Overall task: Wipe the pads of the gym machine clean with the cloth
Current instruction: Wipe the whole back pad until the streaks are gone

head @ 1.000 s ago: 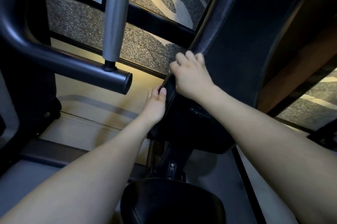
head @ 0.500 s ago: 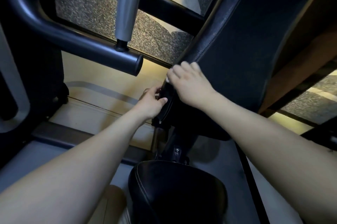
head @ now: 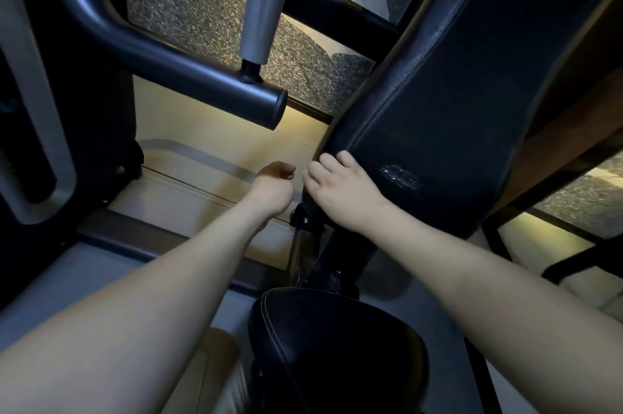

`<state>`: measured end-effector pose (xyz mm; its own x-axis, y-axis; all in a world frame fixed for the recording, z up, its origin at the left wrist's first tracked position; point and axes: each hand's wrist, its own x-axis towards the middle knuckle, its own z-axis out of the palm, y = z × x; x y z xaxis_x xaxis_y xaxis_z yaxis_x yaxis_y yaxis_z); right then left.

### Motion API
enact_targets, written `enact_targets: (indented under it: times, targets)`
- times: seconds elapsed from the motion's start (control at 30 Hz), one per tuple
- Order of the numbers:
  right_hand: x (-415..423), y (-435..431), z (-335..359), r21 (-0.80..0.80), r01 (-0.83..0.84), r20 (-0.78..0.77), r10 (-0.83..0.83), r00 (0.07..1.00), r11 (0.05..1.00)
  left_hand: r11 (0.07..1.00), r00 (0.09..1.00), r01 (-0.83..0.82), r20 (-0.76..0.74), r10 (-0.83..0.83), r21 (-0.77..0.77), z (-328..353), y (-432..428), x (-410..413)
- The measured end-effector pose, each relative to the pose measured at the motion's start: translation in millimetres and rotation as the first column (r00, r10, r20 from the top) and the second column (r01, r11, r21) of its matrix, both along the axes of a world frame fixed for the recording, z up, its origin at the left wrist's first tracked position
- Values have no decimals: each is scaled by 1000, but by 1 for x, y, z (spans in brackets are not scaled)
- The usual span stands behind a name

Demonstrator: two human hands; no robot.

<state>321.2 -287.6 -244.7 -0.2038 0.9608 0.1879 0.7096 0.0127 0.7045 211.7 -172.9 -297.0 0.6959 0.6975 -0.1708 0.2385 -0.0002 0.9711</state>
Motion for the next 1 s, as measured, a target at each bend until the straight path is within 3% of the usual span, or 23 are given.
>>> enact_targets:
  times: [0.1,0.23,0.37,0.43,0.53,0.67,0.8,0.9,1.0]
  targets:
    - [17,11,30,41,-4,71,1,998,999,998,1000,-4,-18,5,56,0,11,-10]
    - [14,23,36,343,127,-57,-114,992,931,998,999,-9,-33,11,59,1,15,-15]
    - [6,-9,-24,76,-30,-10,31,999,997,997,999,-42,29,40,59,4,12,-19]
    - [10,-11,-15,51,-83,18,82,996,995,997,997,-40,62,35,68,10,13,-20]
    - [25,3,37,262,-42,51,30,998,964,1000,990,2,142,-3,7,20,10,-15]
    - [44,-2,63,505,145,-77,-122,989,851,993,978,109,175,-116,49,40,-8,-2]
    - [30,-22,22,274,94,-145,-55,988,957,992,968,107,219,-120,70,42,-16,12]
    - [32,-36,31,114,50,-187,-28,982,992,993,977,86,187,-100,83,40,-24,12]
    - [35,-38,65,238,121,-440,-5,898,964,993,984,57,162,-73,105,48,-34,15]
